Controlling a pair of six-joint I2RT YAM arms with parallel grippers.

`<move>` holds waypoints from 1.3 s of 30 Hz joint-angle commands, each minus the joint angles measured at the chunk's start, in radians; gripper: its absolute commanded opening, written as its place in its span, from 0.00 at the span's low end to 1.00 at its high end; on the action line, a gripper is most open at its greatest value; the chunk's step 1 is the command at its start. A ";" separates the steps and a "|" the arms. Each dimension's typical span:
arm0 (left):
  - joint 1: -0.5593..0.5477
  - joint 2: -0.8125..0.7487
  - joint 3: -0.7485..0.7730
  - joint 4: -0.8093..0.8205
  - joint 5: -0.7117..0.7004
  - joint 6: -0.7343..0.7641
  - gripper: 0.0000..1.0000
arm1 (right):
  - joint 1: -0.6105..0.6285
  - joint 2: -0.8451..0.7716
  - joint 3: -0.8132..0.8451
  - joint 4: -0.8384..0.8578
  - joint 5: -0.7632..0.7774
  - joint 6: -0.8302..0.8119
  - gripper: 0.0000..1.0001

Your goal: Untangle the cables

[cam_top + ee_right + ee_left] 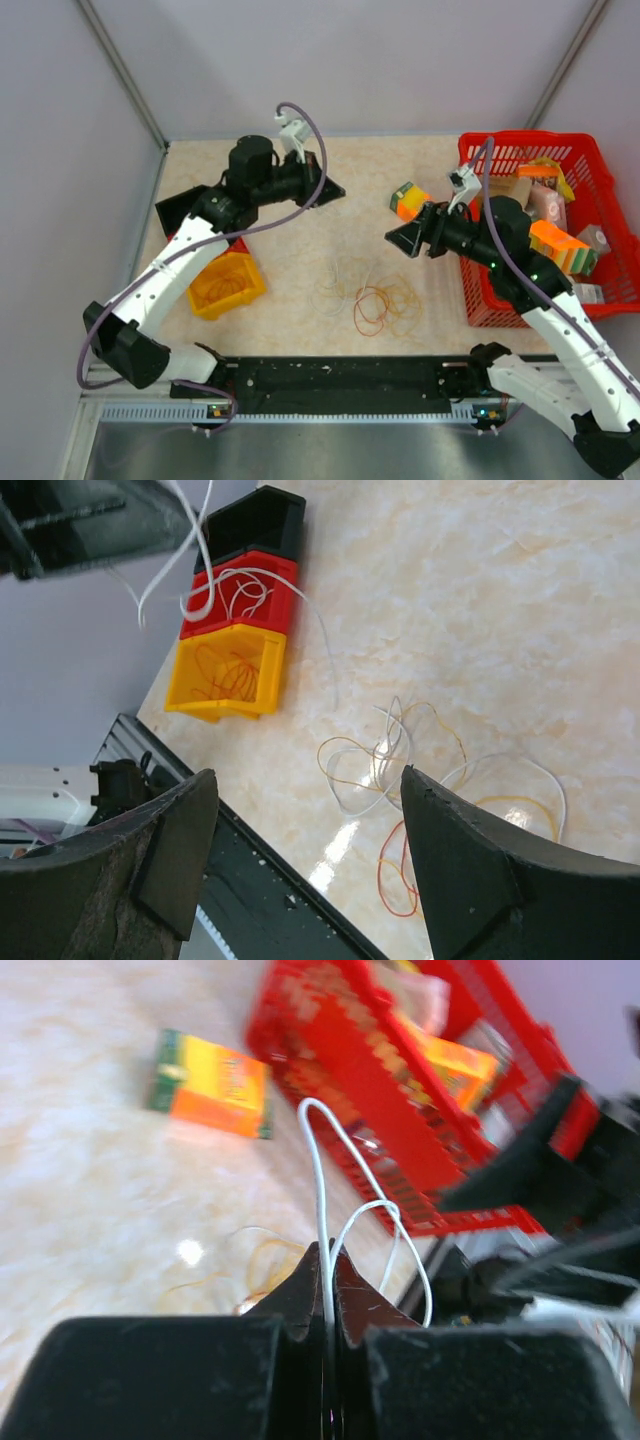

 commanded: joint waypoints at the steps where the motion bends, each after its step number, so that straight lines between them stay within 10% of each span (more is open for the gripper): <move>1: 0.161 -0.016 0.072 -0.202 -0.202 -0.092 0.00 | -0.006 -0.038 0.006 -0.009 0.041 -0.040 0.73; 17: 0.623 0.030 -0.040 -0.218 -0.445 -0.194 0.00 | -0.007 -0.067 -0.056 -0.038 0.069 -0.084 0.72; 39: 0.767 0.010 -0.248 -0.451 -0.739 -0.413 0.00 | -0.009 -0.088 -0.069 -0.058 0.086 -0.109 0.72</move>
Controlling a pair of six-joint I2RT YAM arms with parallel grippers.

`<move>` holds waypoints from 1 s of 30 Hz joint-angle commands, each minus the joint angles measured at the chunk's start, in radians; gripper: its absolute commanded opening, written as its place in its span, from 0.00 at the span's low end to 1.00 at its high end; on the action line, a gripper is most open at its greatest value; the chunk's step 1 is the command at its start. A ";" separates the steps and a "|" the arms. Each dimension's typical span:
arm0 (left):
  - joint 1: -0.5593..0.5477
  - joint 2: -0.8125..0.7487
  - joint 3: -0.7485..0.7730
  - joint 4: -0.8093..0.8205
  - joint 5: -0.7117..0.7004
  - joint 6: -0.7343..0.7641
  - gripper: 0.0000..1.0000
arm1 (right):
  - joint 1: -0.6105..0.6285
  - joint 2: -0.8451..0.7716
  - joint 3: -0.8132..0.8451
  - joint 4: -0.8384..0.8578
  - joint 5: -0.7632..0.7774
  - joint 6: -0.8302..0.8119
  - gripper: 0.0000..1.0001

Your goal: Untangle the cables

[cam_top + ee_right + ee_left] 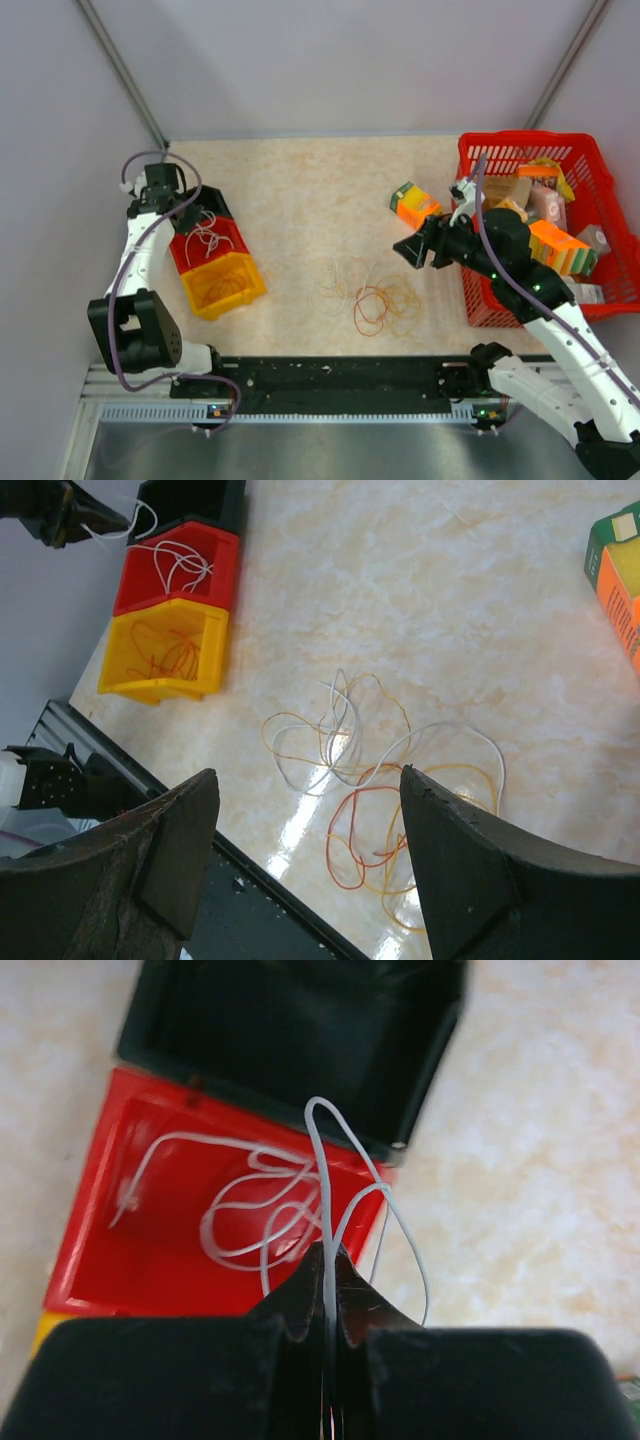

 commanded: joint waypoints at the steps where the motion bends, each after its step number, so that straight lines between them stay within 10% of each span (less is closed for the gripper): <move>1: 0.015 -0.050 -0.084 -0.106 -0.124 -0.137 0.00 | -0.009 -0.020 -0.011 0.011 0.004 -0.015 0.72; 18: 0.109 -0.030 -0.205 -0.046 0.106 -0.299 0.03 | -0.009 -0.044 -0.032 0.013 0.012 0.002 0.72; 30: 0.123 -0.171 -0.194 -0.078 0.120 -0.302 0.75 | -0.007 -0.029 -0.039 0.013 0.009 -0.007 0.72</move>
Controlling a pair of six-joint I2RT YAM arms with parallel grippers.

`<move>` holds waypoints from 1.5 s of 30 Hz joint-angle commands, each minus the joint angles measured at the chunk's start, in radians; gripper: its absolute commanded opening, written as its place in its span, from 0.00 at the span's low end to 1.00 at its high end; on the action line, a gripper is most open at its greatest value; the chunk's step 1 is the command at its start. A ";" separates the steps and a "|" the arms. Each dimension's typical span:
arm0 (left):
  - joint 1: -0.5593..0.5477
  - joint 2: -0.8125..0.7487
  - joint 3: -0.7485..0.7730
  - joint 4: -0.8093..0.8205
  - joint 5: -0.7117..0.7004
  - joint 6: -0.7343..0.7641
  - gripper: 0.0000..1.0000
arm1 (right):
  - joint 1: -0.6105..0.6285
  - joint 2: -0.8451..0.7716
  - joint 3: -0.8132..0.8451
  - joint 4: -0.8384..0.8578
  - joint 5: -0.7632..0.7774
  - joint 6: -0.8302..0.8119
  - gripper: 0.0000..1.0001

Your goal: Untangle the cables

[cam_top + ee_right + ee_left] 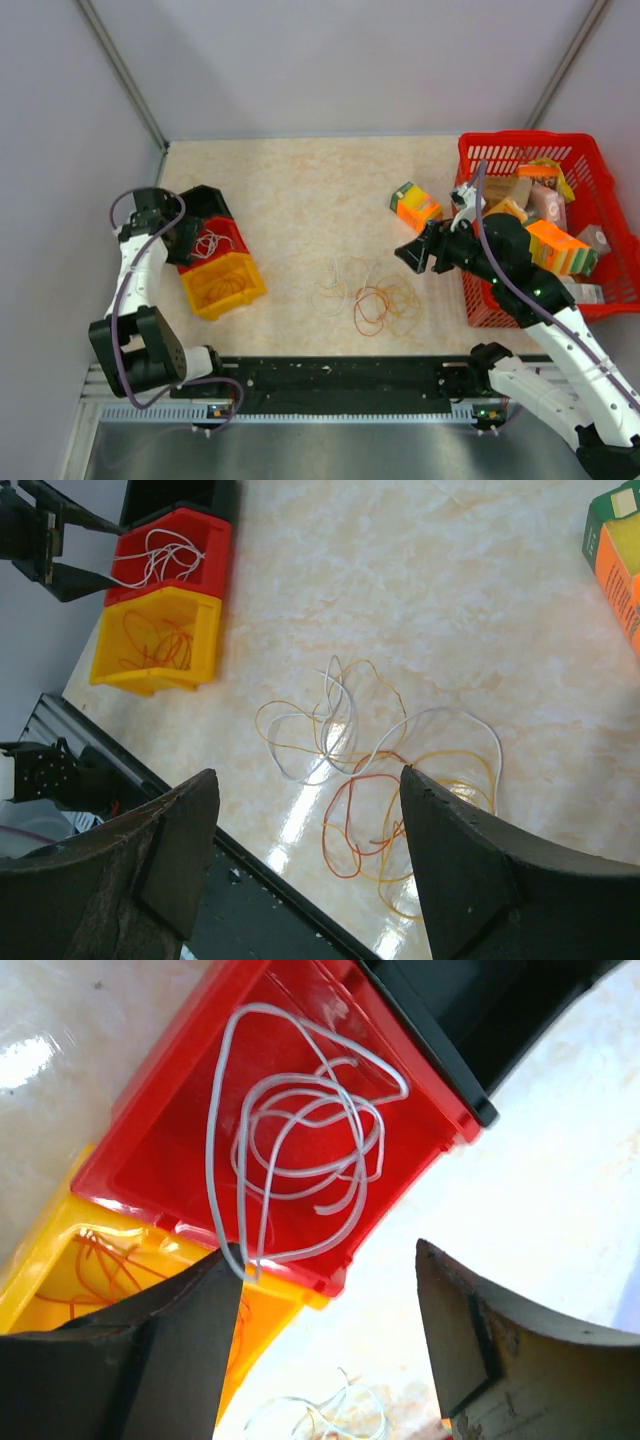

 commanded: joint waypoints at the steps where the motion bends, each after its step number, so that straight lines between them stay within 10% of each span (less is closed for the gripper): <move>1: 0.009 -0.100 0.018 -0.020 0.000 -0.008 0.77 | -0.009 0.001 -0.005 0.028 0.005 -0.010 0.72; 13: -0.040 -0.184 0.029 0.098 0.180 0.133 0.64 | -0.009 0.031 -0.047 0.056 -0.016 -0.003 0.72; 26: -0.880 0.184 0.110 0.302 0.270 0.484 0.66 | -0.004 0.349 -0.218 0.229 -0.212 0.079 0.65; 30: -0.905 0.290 0.124 0.339 0.302 0.466 0.47 | -0.004 0.405 -0.286 0.408 -0.217 0.182 0.58; 34: -0.907 0.321 0.125 0.359 0.291 0.432 0.38 | -0.004 0.546 -0.314 0.590 -0.199 0.325 0.28; 45: -0.908 0.161 0.085 0.307 0.215 0.509 0.57 | 0.023 0.826 -0.255 0.729 -0.180 0.402 0.26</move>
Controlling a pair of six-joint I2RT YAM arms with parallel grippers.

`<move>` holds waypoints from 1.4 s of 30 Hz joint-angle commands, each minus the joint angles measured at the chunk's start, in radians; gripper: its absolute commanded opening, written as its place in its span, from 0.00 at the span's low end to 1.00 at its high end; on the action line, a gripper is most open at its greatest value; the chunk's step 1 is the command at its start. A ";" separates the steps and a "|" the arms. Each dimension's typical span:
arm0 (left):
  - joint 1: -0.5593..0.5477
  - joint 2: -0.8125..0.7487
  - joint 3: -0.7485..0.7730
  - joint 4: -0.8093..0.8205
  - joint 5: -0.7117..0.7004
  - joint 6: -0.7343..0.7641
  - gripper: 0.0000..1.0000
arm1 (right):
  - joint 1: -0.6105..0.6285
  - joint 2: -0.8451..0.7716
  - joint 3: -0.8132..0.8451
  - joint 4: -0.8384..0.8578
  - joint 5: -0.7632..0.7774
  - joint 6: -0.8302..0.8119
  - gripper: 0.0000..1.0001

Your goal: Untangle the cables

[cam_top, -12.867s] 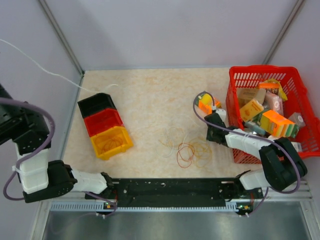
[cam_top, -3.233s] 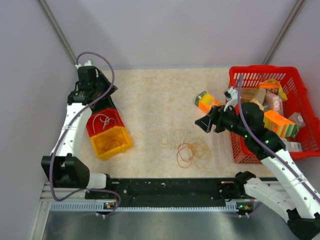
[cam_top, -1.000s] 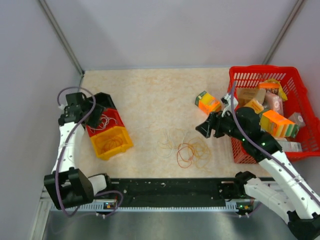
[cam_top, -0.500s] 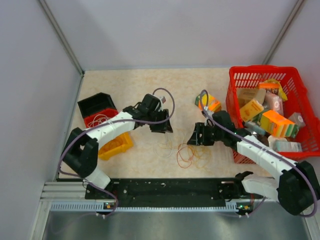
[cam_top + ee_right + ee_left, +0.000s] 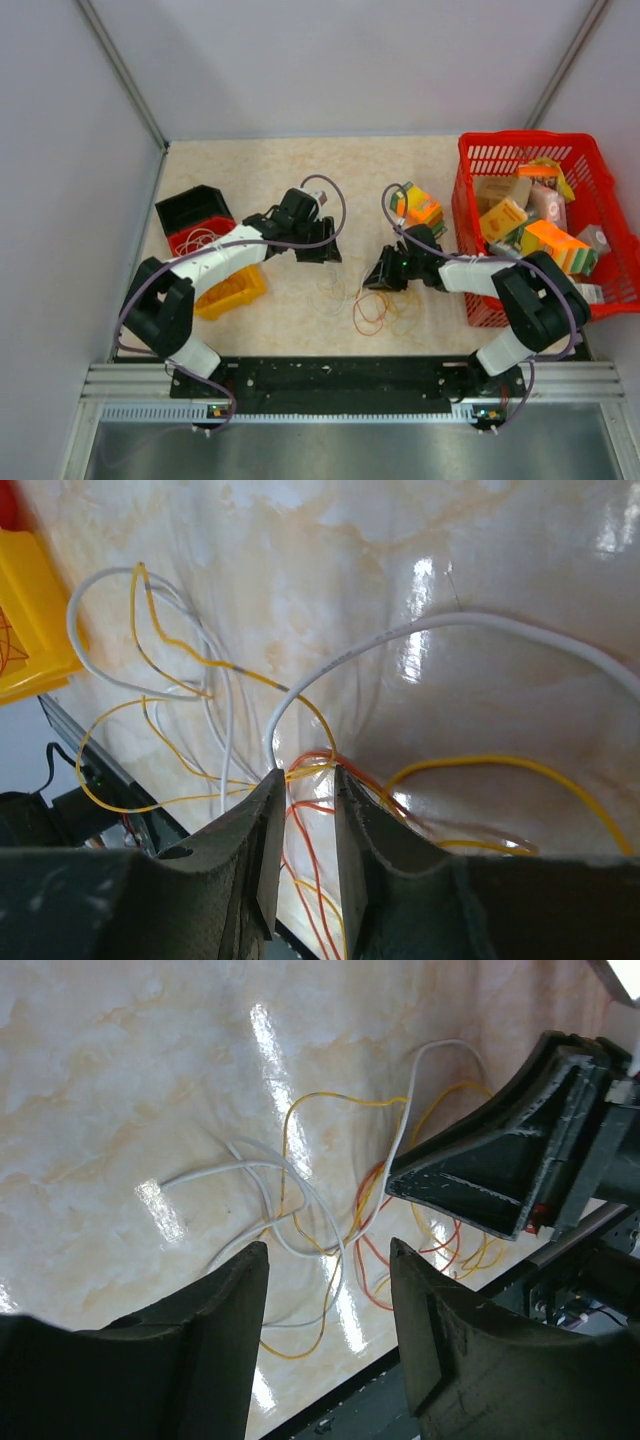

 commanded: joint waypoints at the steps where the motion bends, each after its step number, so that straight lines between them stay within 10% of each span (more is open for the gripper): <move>1: 0.002 -0.109 -0.008 0.012 -0.020 0.051 0.59 | 0.020 0.008 0.052 0.086 0.032 0.016 0.26; 15: 0.001 -0.104 0.015 0.028 0.037 0.045 0.62 | 0.053 0.034 0.109 0.052 0.065 0.019 0.31; 28: 0.001 -0.248 0.005 0.040 -0.027 0.099 0.68 | 0.067 -0.228 0.188 -0.154 0.024 0.002 0.00; 42: 0.001 -0.604 0.021 0.310 0.074 0.163 0.73 | 0.041 -0.543 0.754 -0.374 -0.080 0.011 0.00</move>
